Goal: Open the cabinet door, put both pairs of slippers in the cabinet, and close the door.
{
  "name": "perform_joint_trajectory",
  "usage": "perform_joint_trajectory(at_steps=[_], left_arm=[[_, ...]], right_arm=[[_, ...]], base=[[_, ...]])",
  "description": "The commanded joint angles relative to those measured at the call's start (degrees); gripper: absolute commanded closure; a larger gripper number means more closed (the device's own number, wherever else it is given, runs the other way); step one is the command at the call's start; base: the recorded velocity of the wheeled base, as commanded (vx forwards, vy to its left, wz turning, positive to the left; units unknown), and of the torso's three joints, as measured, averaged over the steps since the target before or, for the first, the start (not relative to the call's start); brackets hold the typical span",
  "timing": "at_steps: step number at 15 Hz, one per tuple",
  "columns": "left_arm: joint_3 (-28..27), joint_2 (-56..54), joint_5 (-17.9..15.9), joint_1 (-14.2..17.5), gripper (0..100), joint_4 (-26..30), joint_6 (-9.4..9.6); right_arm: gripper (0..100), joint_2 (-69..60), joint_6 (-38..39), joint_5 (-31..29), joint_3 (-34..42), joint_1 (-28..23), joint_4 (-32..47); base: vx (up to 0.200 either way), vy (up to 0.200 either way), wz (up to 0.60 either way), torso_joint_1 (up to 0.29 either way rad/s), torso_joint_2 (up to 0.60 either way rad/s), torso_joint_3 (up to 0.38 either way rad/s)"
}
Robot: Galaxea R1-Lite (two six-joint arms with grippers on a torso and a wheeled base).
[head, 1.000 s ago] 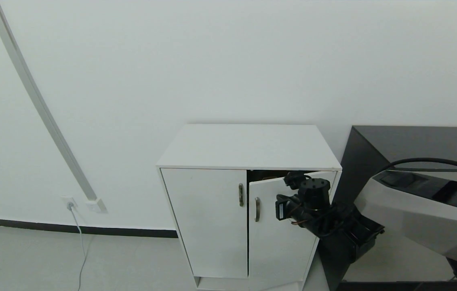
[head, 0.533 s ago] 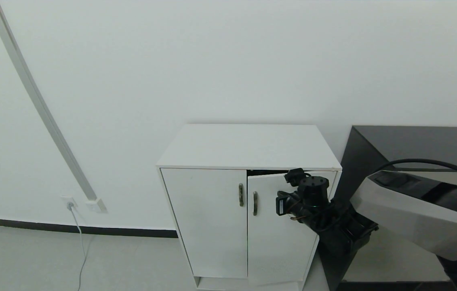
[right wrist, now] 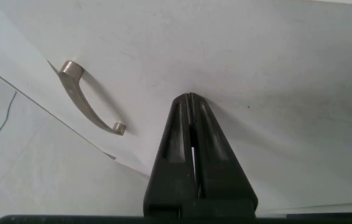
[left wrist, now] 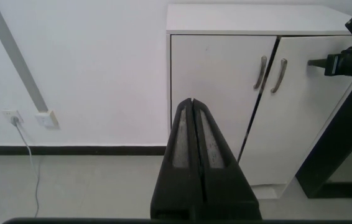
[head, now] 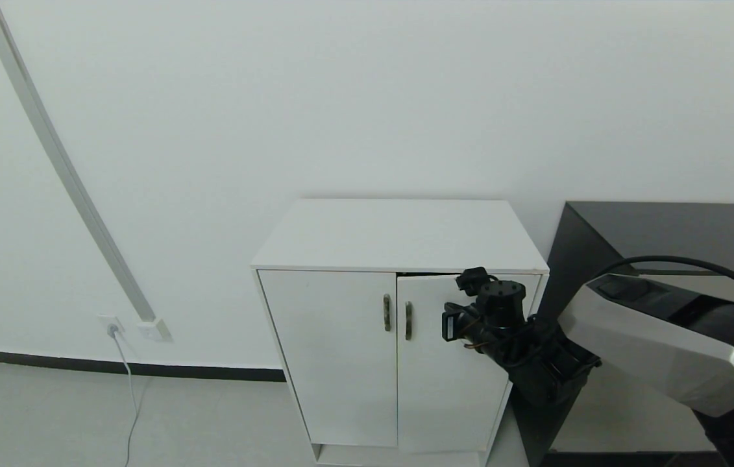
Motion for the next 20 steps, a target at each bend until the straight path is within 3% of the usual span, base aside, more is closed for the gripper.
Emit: perform_joint_trajectory(at_steps=[1, 20], left_arm=[[0.02, 0.07, 0.00, -0.01, 100, 0.00, 0.01], [0.02, 0.07, 0.00, -0.01, 100, 0.00, 0.01]], right_arm=[[100, 0.61, 0.02, -0.02, -0.80, -0.18, -0.09], [100, 1.84, -0.16, -0.11, -4.31, -0.44, 0.18]], base=[[0.000, 0.000, 0.00, 0.000, 0.00, 0.000], [0.000, 0.000, 0.00, 0.000, 0.00, 0.000]])
